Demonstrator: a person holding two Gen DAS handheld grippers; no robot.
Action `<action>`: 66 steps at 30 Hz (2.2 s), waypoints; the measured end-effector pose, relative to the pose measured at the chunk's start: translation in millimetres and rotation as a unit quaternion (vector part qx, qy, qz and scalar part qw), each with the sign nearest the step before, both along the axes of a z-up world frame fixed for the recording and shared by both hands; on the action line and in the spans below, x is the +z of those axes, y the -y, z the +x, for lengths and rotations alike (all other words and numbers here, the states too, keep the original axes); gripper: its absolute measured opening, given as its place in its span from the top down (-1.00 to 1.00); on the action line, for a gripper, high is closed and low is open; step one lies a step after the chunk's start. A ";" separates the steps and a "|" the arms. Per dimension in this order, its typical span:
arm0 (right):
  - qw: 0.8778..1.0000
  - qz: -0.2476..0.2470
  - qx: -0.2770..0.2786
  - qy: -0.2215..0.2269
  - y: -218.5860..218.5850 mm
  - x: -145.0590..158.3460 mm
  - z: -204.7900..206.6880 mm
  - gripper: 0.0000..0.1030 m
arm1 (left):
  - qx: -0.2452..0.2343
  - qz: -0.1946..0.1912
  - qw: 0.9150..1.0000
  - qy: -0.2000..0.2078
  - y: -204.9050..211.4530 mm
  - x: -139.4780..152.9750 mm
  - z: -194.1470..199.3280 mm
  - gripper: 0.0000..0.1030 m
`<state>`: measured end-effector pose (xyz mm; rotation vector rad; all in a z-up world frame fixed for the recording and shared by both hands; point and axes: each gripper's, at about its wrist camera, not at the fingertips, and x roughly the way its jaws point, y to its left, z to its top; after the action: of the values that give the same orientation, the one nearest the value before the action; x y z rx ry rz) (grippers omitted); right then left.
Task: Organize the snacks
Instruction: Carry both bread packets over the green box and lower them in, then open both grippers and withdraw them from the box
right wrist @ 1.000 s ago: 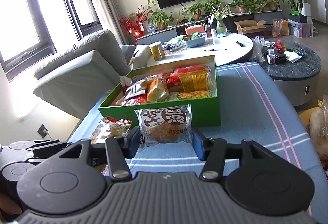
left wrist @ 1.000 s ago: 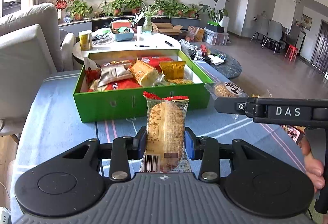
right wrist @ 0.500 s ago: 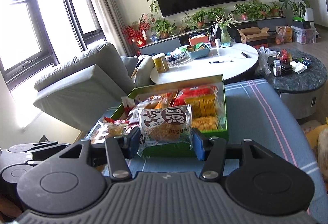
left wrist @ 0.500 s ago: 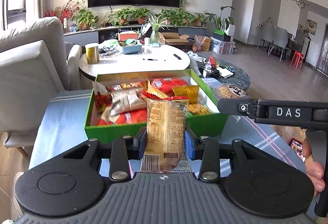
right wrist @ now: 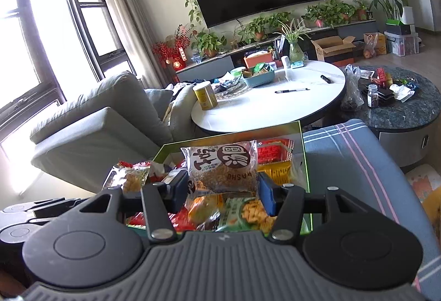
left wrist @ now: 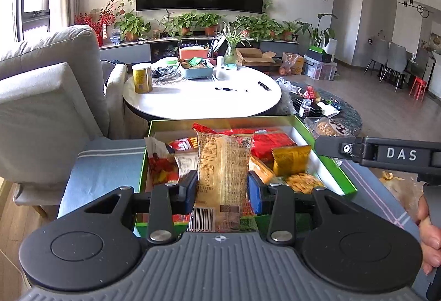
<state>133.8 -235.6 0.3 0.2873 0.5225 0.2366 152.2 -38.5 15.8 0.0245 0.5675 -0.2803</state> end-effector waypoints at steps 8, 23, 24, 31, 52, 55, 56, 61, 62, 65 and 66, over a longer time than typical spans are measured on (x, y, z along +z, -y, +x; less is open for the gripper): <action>1.000 -0.012 0.004 -0.018 -10.5 -10.7 20.3 -0.62 | -0.001 0.002 1.000 -0.016 5.7 -15.4 31.2 0.32; 0.999 -0.021 -0.002 -0.044 -21.6 -25.5 46.2 -0.62 | 0.006 -0.005 1.000 -0.023 0.8 -33.4 55.8 0.32; 0.999 -0.020 -0.003 -0.044 -21.7 -25.6 46.4 -0.62 | 0.006 -0.005 1.000 -0.022 2.0 -33.9 55.0 0.32; 0.999 -0.025 -0.009 -0.040 -23.3 -26.0 47.6 -0.65 | 0.021 -0.006 1.000 -0.019 1.9 -36.8 53.8 -0.18; 1.000 -0.021 -0.006 -0.014 -19.7 -4.5 -3.8 -0.65 | 0.034 -0.004 0.999 0.006 -3.1 -8.3 -5.1 -0.42; 1.000 -0.014 -0.003 -0.010 -20.1 -2.1 -16.6 -0.65 | 0.035 -0.008 0.999 0.009 -5.2 -3.9 -18.5 -0.49; 1.000 -0.012 -0.002 -0.008 -20.1 -1.2 -20.9 -0.65 | 0.036 -0.008 0.999 0.012 -5.8 -2.3 -23.3 -0.52; 1.000 -0.007 0.005 0.002 -22.2 1.5 -44.4 -0.65 | 0.051 0.011 0.999 0.015 -8.2 2.8 -46.3 -0.55; 1.000 -0.004 0.004 0.003 -22.4 1.2 -49.2 -0.65 | 0.055 0.015 0.998 0.014 -8.4 3.5 -51.0 -0.55; 1.000 0.000 0.011 0.002 -23.9 -1.4 -62.4 -0.65 | 0.061 0.017 0.998 0.018 -10.5 6.0 -66.8 -0.55; 1.000 -0.002 0.013 0.003 -24.6 -2.0 -67.0 -0.65 | 0.063 0.017 0.998 0.020 -10.6 7.0 -71.5 -0.55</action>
<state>66.7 -211.0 -1.7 0.2758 0.5202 0.2612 80.7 -27.8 22.8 0.0277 0.5324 -0.1463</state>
